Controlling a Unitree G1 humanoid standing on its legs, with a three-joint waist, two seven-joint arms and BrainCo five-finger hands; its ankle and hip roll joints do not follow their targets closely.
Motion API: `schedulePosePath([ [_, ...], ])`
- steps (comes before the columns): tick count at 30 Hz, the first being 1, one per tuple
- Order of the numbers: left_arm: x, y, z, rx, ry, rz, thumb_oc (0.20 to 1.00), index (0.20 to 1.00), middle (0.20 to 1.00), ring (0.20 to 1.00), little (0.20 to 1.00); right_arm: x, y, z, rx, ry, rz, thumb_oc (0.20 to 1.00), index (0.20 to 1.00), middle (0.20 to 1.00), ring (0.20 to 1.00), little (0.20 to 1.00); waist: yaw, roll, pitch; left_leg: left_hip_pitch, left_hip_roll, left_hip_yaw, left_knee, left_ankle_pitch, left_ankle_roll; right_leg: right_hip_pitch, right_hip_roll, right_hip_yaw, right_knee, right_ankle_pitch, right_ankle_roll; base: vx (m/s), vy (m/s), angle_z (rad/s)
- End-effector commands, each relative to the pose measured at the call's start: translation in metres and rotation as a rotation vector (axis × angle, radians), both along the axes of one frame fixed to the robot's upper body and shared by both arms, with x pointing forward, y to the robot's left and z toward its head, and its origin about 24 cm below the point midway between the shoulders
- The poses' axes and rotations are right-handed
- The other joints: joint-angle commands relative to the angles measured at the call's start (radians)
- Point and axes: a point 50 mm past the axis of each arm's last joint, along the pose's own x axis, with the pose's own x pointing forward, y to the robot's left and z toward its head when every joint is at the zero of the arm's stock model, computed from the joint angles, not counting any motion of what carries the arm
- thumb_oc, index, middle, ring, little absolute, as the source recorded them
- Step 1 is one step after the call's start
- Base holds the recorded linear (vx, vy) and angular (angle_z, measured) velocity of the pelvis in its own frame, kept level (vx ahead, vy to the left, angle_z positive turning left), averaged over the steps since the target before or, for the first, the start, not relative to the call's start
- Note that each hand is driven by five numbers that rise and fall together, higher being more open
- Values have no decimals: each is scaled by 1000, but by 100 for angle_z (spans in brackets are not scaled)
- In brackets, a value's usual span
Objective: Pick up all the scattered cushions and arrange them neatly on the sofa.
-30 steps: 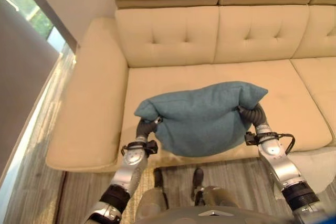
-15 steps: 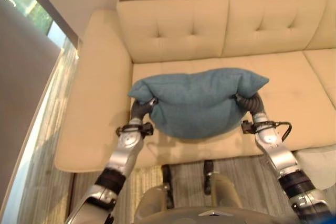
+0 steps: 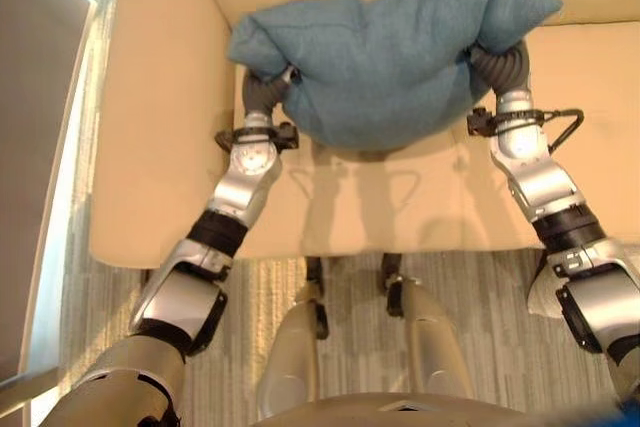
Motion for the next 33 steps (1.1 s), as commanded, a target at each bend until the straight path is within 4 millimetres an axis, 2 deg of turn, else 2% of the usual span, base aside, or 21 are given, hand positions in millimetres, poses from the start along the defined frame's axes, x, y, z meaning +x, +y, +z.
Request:
schedulePosePath([
  [1,-13,-50,80,20,-353,-195,200,200,200,200,200,-16,63,55,-8,-242,249,200,200,200,200,200,9,-42,-50,4,-30,-1,82,-103,-1,115,-58,47,-258,135,120,15,3,3],
  [2,-13,-50,81,20,-355,-194,200,200,200,200,200,-16,63,55,-8,-243,249,200,200,200,200,200,8,-42,-49,3,-30,-1,82,-103,-1,115,-58,47,-258,135,120,9,1,3],
  [4,-13,-52,97,45,-393,-189,200,200,200,200,200,-15,67,66,-22,-265,253,200,200,200,200,200,11,-38,-44,-8,-33,-4,74,-97,-4,104,-58,48,-261,137,121,13,6,7],
  [7,-13,-51,104,63,-408,-182,200,200,200,200,200,-14,69,69,-19,-266,255,200,200,200,200,200,12,-36,-43,-19,-33,-6,72,-93,-5,96,-58,47,-263,140,121,9,-1,5],
  [14,-5,-50,107,88,-377,-165,200,200,200,200,200,-5,74,63,-40,-209,254,200,200,200,200,200,10,-30,-27,-60,-37,-9,76,-85,-8,58,-59,53,-264,148,119,15,-2,1],
  [15,-4,-49,108,92,-373,-161,200,200,200,200,200,-4,74,63,-39,-205,253,200,200,200,200,200,11,-25,-29,-56,-31,-18,77,-110,-15,59,-52,61,-259,125,127,0,0,0],
  [16,-4,-50,108,92,-375,-162,200,200,200,200,200,-5,74,64,-39,-207,252,200,200,200,200,200,9,-28,-23,-70,-35,-9,80,-85,-9,48,-59,54,-260,148,119,63,-15,3],
  [17,-2,-47,110,112,-371,-149,200,200,200,200,200,-2,72,63,-28,-198,245,200,200,200,200,200,10,-20,-18,-82,-32,-17,86,-109,-17,36,-51,64,-253,125,126,0,0,0],
  [21,1,-42,107,142,-347,-124,200,200,200,200,200,0,69,60,-24,-185,233,200,200,200,200,200,8,-12,-15,-121,-32,-21,87,-102,-17,-4,-51,72,-249,128,125,14,0,0],
  [24,5,-40,108,144,-331,-110,200,200,200,200,200,4,69,62,-35,-179,217,200,200,200,200,200,6,-9,-17,-164,-31,-25,86,-92,-19,-47,-50,73,-251,138,126,0,0,0],
  [27,8,-38,119,162,-335,-93,200,200,200,200,200,9,68,76,-94,-194,181,200,200,200,200,200,6,-8,-14,-223,-28,-30,95,-84,-20,-99,-48,77,-255,154,128,0,0,0],
  [31,12,-33,122,160,-320,-65,216,216,216,216,216,13,66,84,-139,-197,142,200,200,200,200,200,7,-10,-19,-253,-28,-31,100,-79,-22,-125,-47,78,-260,166,131,0,0,-1],
  [32,15,-28,126,173,-304,-36,1000,1000,1000,1000,1000,15,66,90,-165,-195,127,200,200,200,200,200,7,-15,-25,-260,-26,-33,100,-78,-24,-134,-46,81,-266,171,132,0,0,0],
  [33,15,-28,127,173,-306,-35,1000,1000,1000,1000,1000,15,67,91,-165,-196,127,263,263,263,263,263,7,-14,-24,-261,-26,-33,100,-78,-24,-135,-46,81,-266,172,132,0,0,0],
])
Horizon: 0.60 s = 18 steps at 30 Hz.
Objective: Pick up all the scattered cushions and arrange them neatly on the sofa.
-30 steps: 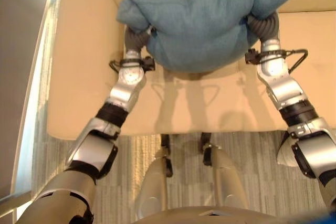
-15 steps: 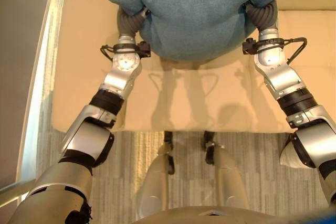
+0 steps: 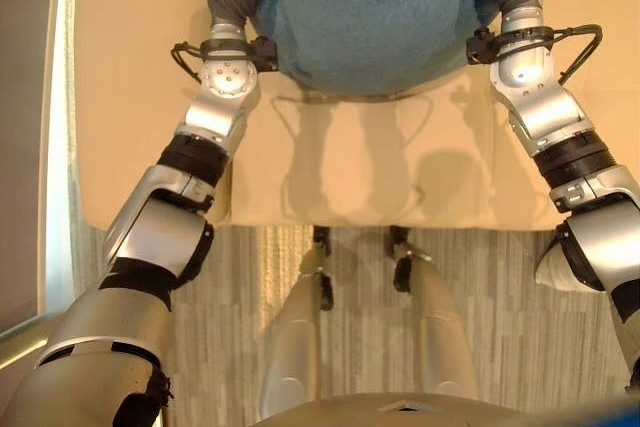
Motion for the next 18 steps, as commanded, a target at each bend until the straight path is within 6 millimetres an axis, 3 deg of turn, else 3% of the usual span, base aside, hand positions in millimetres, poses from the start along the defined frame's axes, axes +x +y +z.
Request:
schedulePosePath([
  [1,-4,-42,52,90,-144,-139,1000,1000,1000,1000,1000,-5,49,31,-108,-85,145,561,561,561,561,561,-19,-17,-18,-39,2,-20,91,-106,-31,105,-20,68,-305,157,137,0,0,0],
  [2,-3,-40,59,107,-144,-114,1000,1000,1000,1000,1000,-3,48,35,-117,-81,131,1000,1000,1000,1000,1000,-19,-18,-19,-46,1,-21,91,-103,-32,101,-21,68,-307,160,137,0,0,0],
  [6,-5,-32,88,192,-178,-28,1000,1000,1000,1000,1000,2,40,56,-173,-68,64,1000,1000,1000,1000,1000,-10,-19,-19,-59,1,-30,78,-88,-35,88,-17,65,-320,171,138,-13,-26,0],
  [8,-9,-22,102,228,-196,10,1000,1000,1000,1000,1000,6,25,62,-214,-34,-8,1000,1000,1000,1000,1000,-2,-18,-16,-58,2,-35,71,-80,-38,92,-16,60,-330,175,137,-3,-15,0],
  [12,-9,-1,105,234,-175,71,1000,1000,1000,1000,1000,9,4,65,-242,-1,-85,1000,1000,1000,1000,1000,0,-17,-17,-49,2,-40,68,-77,-41,101,-15,57,-335,177,137,0,0,0],
  [14,-9,25,100,202,-142,129,1000,1000,1000,1000,1000,9,-19,65,-286,23,-167,1000,1000,1000,1000,1000,1,-16,-26,-39,3,-44,68,-78,-42,112,-14,53,-334,172,133,17,-4,0],
  [16,-9,33,98,202,-132,146,1000,1000,1000,1000,1000,9,-27,65,-301,30,-196,1000,1000,1000,1000,1000,2,-15,-29,-34,3,-46,67,-78,-43,117,-14,51,-333,170,133,0,0,0],
  [18,-13,58,94,206,-102,206,1000,1000,1000,1000,1000,4,-57,67,-328,41,-285,1000,1000,1000,1000,1000,1,-14,-39,-17,4,-45,68,-83,-44,134,-16,48,-332,166,131,0,0,0],
])
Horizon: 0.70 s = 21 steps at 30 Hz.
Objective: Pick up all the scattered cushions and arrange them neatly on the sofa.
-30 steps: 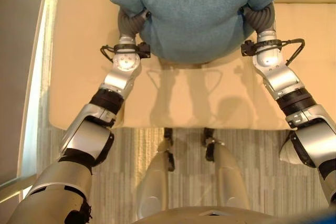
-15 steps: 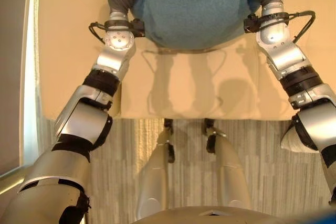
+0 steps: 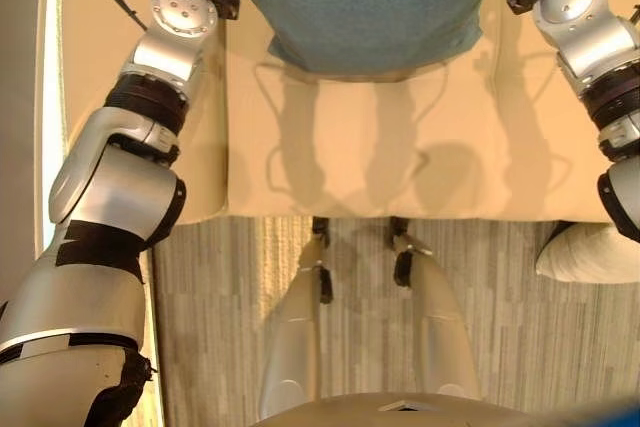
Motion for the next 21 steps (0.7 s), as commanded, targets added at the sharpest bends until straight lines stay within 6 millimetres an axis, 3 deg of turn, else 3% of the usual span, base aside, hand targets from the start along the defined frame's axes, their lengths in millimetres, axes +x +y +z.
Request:
schedulePosePath([
  [1,-9,16,25,-6,-71,35,1000,1000,1000,1000,1000,0,-9,6,-81,4,-63,1000,1000,1000,1000,1000,-5,-14,-36,43,2,-40,57,-106,-43,189,-16,50,-336,141,136,41,16,2],
  [2,-12,33,20,-6,-44,83,1000,1000,1000,1000,1000,-5,-31,6,-62,6,-117,1000,1000,1000,1000,1000,-5,-14,-43,54,2,-41,54,-110,-43,201,-15,49,-337,138,136,0,0,0],
  [3,-12,33,20,-6,-44,83,1000,1000,1000,1000,1000,-5,-31,6,-62,6,-117,1000,1000,1000,1000,1000,-5,-14,-42,55,2,-41,54,-110,-43,202,-15,49,-337,138,135,0,0,0],
  [8,-19,64,9,5,-8,153,1000,1000,1000,1000,1000,-18,-74,3,-32,11,-212,1000,1000,1000,1000,1000,-7,-18,-54,79,2,-38,53,-119,-42,227,-16,47,-341,132,134,20,6,1],
  [10,-23,75,-5,1,7,153,1000,1000,1000,1000,1000,-23,-96,-15,-12,53,-253,1000,1000,1000,1000,1000,-10,-19,-61,98,1,-36,54,-127,-42,248,-18,45,-339,126,134,34,10,2],
  [12,-23,75,-12,12,17,144,1000,1000,1000,1000,1000,-24,-102,-22,-14,70,-263,1000,1000,1000,1000,1000,-11,-21,-65,109,1,-34,54,-131,-41,260,-18,42,-339,122,133,43,-3,2],
  [15,-27,80,-49,56,91,122,1000,1000,1000,1000,1000,-31,-120,-61,-28,155,-279,1000,1000,1000,1000,1000,-17,-27,-80,164,4,-27,58,-149,-39,315,-19,36,-336,107,129,65,-23,3],
  [17,-29,80,-61,51,107,108,1000,1000,1000,1000,1000,-34,-122,-69,-22,160,-273,1000,1000,1000,1000,1000,-16,-29,-84,185,3,-26,55,-152,-39,337,-19,33,-337,102,129,20,-8,2],
  [18,-36,78,-90,43,135,62,1000,1000,1000,1000,1000,-42,-127,-93,-9,192,-255,1000,1000,1000,1000,1000,-19,-35,-82,215,-7,-13,45,-129,-30,369,-29,20,-339,116,121,0,0,0],
  [21,-50,77,-143,-5,229,10,1000,1000,1000,1000,1000,-56,-129,-133,10,255,-218,1000,1000,1000,1000,1000,-19,-38,-84,294,-10,-7,16,-127,-30,442,-27,10,-340,98,123,42,-11,6],
])
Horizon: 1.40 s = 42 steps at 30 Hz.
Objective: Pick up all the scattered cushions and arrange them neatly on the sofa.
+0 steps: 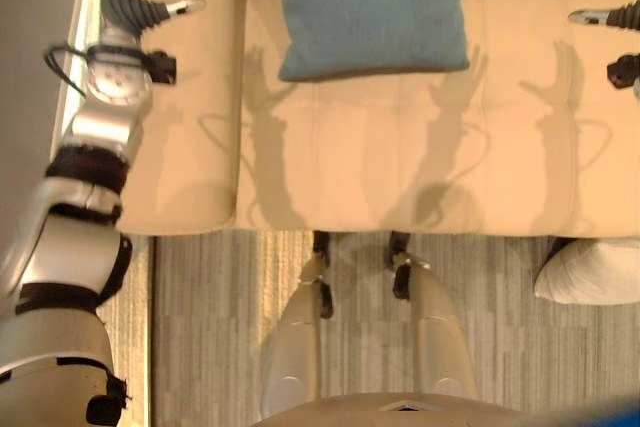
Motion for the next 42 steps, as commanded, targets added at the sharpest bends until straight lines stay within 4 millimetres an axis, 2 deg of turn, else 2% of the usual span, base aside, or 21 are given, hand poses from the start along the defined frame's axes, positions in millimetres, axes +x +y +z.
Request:
schedulePosePath([
  [1,-8,9,-23,9,35,9,1000,1000,1000,1000,1000,-8,-6,-19,-19,23,-5,1000,1000,1000,1000,1000,-7,-38,-84,80,2,-3,59,-121,-36,231,-14,22,-332,128,107,87,-29,8],
  [3,-29,7,-85,-30,187,-14,1000,1000,1000,1000,1000,-26,-7,-68,16,123,11,1000,1000,1000,1000,1000,-10,-38,-86,164,1,-3,16,-112,-35,309,-11,8,-338,112,110,96,-31,4],
  [4,-29,7,-85,-30,188,-15,1000,1000,1000,1000,1000,-26,-8,-68,17,124,10,1000,1000,1000,1000,1000,-10,-38,-85,167,1,-4,14,-111,-35,313,-11,7,-339,112,111,45,-19,2],
  [5,-36,3,-106,-30,251,-31,1000,1000,1000,1000,1000,-32,-7,-84,21,164,14,1000,1000,1000,1000,1000,-13,-38,-86,189,3,-2,6,-108,-35,336,-9,3,-343,111,113,53,-27,6],
  [6,-55,-1,-144,-61,363,-39,1000,1000,1000,1000,1000,-47,-10,-112,43,235,-2,1000,1000,1000,1000,1000,-15,-39,-92,232,5,0,-10,-105,-35,382,-6,-9,-357,107,115,53,-27,4],
  [7,-55,-1,-144,-61,364,-40,1000,1000,1000,1000,1000,-48,-11,-113,43,236,-3,1000,1000,1000,1000,1000,-15,-39,-91,235,5,0,-11,-105,-35,385,-5,-9,-358,107,116,59,-31,9],
  [9,-76,-5,-187,-120,498,-26,1000,1000,1000,1000,1000,-61,-11,-144,91,318,-21,1000,1000,1000,1000,1000,-19,-41,-97,273,9,3,-18,-110,-34,423,1,-11,-371,106,117,53,-35,7],
  [10,-113,-3,-238,-162,698,12,1000,1000,1000,1000,1000,-85,-11,-192,111,482,-56,1000,1000,1000,1000,1000,-19,-46,-113,322,13,11,-20,-120,-32,479,8,-15,-393,104,119,41,-38,4],
  [12,-125,-3,-252,-167,761,24,1000,1000,1000,1000,1000,-89,-9,-205,108,537,-56,1000,1000,1000,1000,1000,-21,-48,-119,334,13,14,-23,-120,-30,491,10,-15,-405,108,120,15,-35,-4],
  [16,-175,-8,-308,-208,1036,62,1000,1000,1000,1000,1000,-116,7,-261,126,756,-44,1000,1000,1000,1000,1000,-16,-50,-133,388,23,25,-11,-143,-30,556,27,-4,-435,96,116,18,-68,-9],
  [18,-207,-19,-336,-255,1188,84,1000,1000,1000,1000,1000,-141,21,-302,151,932,-35,1000,1000,1000,1000,1000,-11,-52,-133,406,21,-2,14,-162,-21,587,47,26,-437,76,102,-62,-106,-14],
  [22,-221,-26,-348,-238,1273,79,1000,1000,1000,1000,1000,-157,28,-324,192,1029,-52,1000,1000,1000,1000,1000,-11,-53,-129,409,17,-26,58,-179,-23,601,59,58,-435,68,93,-60,-23,-10],
  [24,-220,-35,-351,-251,1273,60,1000,1000,1000,1000,1000,-162,32,-334,195,1079,-58,1000,1000,1000,1000,1000,4,-56,-111,400,-13,-118,110,-208,-26,595,65,91,-421,70,88,-112,34,-19],
  [25,-220,-34,-351,-251,1273,61,1000,1000,1000,1000,1000,-161,32,-334,195,1078,-57,1000,1000,1000,1000,1000,1,-58,-114,396,-16,-120,108,-203,-25,591,62,90,-421,71,89,-137,86,-57],
  [26,-219,-41,-354,-298,1276,66,1000,1000,1000,1000,1000,-161,35,-338,204,1097,-60,1000,1000,1000,1000,1000,7,-59,-111,400,-53,-221,135,-228,-23,578,62,120,-408,74,89,-85,69,-71],
  [27,-219,-41,-354,-298,1276,66,1000,1000,1000,1000,1000,-161,35,-338,204,1097,-60,1000,1000,1000,1000,1000,7,-59,-111,400,-53,-221,135,-228,-23,578,62,120,-408,74,90,-226,270,-69],
  [28,-216,-52,-357,-303,1293,34,1000,1000,1000,1000,1000,-170,31,-346,225,1148,-112,1000,1000,1000,1000,1000,-9,-45,-124,429,-87,-286,112,-253,-11,535,59,167,-382,90,106,-183,280,-58],
  [34,-205,-56,-356,-268,1284,21,1000,1000,1000,1000,1000,-176,31,-355,249,1193,-175,1000,1000,1000,1000,1000,-14,-46,-121,453,-124,-237,40,-241,32,436,9,206,-370,174,162,-222,242,-85],
  [36,-200,-53,-353,-259,1268,38,1000,1000,1000,1000,1000,-173,37,-358,251,1209,-172,1000,1000,1000,1000,1000,-2,-46,-104,453,-119,-194,21,-222,46,400,-13,167,-364,190,173,-302,127,-177],
  [37,-196,-50,-351,-248,1264,38,1000,1000,1000,1000,1000,-174,40,-360,263,1215,-176,1000,1000,1000,1000,1000,27,-35,-90,430,-101,-144,14,-197,57,412,-36,46,-315,143,147,-312,107,-107],
  [42,-210,-45,-357,-245,1325,64,1000,1000,1000,1000,1000,-186,42,-368,265,1264,-183,1000,1000,1000,1000,1000,62,-25,-104,436,-67,-70,-18,-159,77,483,-22,-44,-113,34,112,-184,61,-91],
])
